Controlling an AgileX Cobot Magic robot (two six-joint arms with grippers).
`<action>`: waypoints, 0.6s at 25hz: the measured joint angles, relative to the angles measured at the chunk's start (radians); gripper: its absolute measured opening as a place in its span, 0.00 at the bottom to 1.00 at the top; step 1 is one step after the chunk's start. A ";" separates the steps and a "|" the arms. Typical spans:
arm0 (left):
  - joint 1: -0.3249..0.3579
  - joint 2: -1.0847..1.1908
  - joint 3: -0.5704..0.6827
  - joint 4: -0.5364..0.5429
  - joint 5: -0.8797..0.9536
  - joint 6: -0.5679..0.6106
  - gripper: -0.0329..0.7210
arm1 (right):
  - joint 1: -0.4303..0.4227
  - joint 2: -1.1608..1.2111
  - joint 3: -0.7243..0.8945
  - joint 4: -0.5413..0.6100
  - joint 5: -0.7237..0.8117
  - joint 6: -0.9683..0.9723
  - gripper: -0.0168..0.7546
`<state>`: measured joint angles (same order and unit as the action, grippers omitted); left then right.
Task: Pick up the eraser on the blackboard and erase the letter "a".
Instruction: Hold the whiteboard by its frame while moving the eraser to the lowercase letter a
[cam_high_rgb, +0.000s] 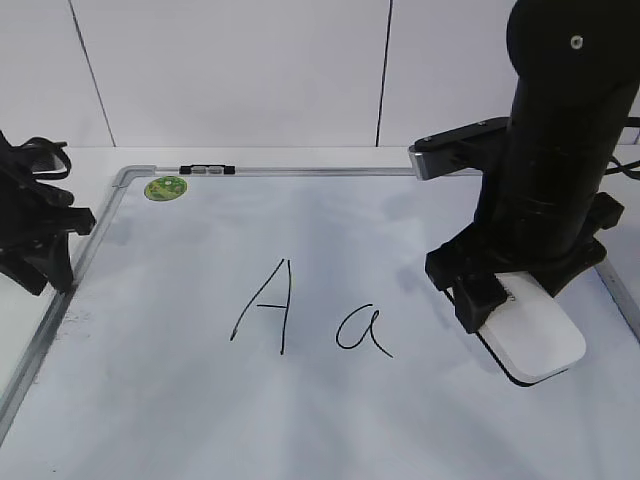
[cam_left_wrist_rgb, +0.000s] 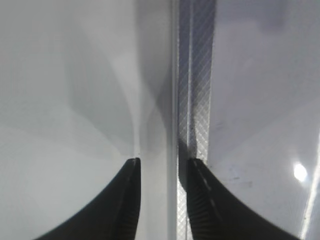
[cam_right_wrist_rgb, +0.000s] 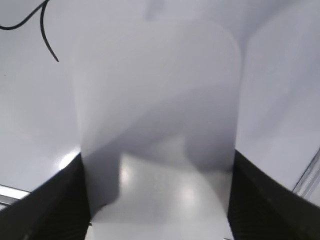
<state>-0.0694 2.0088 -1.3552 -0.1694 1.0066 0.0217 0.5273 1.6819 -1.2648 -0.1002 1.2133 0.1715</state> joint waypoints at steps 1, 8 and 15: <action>0.000 0.005 0.000 -0.004 0.000 0.000 0.36 | 0.000 0.000 0.000 0.000 0.000 0.000 0.75; 0.000 0.013 -0.004 -0.010 0.004 0.000 0.35 | 0.000 0.000 0.000 0.000 0.000 0.000 0.75; 0.000 0.013 -0.004 -0.021 0.004 0.000 0.19 | 0.000 0.000 0.000 0.000 0.000 0.000 0.75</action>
<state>-0.0694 2.0222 -1.3596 -0.1908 1.0102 0.0217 0.5273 1.6819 -1.2648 -0.1002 1.2133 0.1715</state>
